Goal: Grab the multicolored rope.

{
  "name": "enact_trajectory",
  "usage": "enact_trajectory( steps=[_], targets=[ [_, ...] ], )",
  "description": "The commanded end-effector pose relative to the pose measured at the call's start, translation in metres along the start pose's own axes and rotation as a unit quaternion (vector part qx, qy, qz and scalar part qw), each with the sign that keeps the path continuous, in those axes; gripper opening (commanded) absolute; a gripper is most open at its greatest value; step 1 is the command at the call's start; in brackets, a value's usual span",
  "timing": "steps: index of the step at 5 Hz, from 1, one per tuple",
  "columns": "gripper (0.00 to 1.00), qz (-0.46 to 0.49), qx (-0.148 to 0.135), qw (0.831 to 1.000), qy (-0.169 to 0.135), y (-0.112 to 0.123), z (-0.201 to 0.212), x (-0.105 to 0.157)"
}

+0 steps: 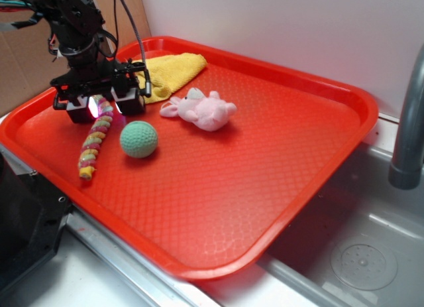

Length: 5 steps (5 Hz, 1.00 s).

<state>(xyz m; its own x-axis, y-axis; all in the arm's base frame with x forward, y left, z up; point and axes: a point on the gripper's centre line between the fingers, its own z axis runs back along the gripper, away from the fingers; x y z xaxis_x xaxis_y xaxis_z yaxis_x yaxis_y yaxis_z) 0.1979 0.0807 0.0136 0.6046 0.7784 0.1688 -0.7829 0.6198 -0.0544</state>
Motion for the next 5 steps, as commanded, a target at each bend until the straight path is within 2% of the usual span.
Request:
enact_trajectory(
  steps=[1,2,3,5],
  targets=[
    [0.00,-0.007,0.006,1.000,0.013,0.010,-0.001,-0.004],
    [0.00,-0.043,-0.002,0.999,0.011,0.004,0.016,-0.006],
    [0.00,-0.101,-0.007,0.994,0.030,-0.008,0.053,-0.004],
    [0.00,-0.179,-0.030,0.983,0.029,-0.031,0.127,0.005]
  ],
)
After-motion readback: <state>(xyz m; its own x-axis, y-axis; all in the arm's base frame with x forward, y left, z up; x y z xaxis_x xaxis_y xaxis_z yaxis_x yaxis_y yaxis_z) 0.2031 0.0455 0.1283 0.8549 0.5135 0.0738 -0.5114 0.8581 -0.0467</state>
